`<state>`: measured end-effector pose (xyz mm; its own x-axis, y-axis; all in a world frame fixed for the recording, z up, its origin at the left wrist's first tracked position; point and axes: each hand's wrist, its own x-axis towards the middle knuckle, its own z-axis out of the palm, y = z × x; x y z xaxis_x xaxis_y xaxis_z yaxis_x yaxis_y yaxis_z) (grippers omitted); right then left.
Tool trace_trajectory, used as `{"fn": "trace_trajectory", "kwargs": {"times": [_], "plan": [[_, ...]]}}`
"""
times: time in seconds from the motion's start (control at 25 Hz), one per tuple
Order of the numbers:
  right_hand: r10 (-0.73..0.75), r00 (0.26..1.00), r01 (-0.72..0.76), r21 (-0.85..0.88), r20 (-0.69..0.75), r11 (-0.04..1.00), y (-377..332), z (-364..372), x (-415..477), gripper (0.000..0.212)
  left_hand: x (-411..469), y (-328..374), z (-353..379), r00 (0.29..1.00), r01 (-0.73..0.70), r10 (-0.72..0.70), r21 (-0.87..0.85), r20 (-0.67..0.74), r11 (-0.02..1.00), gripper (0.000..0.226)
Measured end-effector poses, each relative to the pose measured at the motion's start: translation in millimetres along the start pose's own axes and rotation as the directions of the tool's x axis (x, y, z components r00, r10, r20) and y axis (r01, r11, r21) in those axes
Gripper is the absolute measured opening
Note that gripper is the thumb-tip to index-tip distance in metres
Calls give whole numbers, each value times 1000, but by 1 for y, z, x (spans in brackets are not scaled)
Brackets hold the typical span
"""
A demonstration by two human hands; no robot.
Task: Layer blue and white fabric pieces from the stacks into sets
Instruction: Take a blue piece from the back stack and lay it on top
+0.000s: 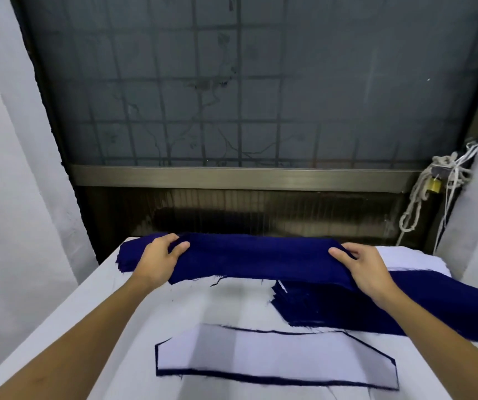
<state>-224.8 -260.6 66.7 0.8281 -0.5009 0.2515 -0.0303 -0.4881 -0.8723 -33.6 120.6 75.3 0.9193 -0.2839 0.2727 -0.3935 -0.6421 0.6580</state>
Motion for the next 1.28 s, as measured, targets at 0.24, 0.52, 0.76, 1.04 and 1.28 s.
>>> {"fn": "trace_trajectory", "kwargs": {"times": [0.24,0.52,0.76,1.04,1.28], "plan": [[20,999,-24,86,47,996,28,-19,-55,17,-58,-6,8,998,27,-36,-203,-44,979,18],[56,989,-69,84,140,994,66,-15,-101,20,-110,-38,33,995,94,-97,-172,-8,981,19],[126,992,-125,-159,-6,979,94,-3,-120,13,-134,-60,57,982,188,-184,91,-42,978,20],[86,994,-102,-274,-70,956,97,1,-125,15,-142,-67,66,985,153,-134,193,-108,969,20],[27,996,-57,-353,-88,934,100,1,-126,13,-144,-66,68,988,122,-84,314,-133,942,16]]}}
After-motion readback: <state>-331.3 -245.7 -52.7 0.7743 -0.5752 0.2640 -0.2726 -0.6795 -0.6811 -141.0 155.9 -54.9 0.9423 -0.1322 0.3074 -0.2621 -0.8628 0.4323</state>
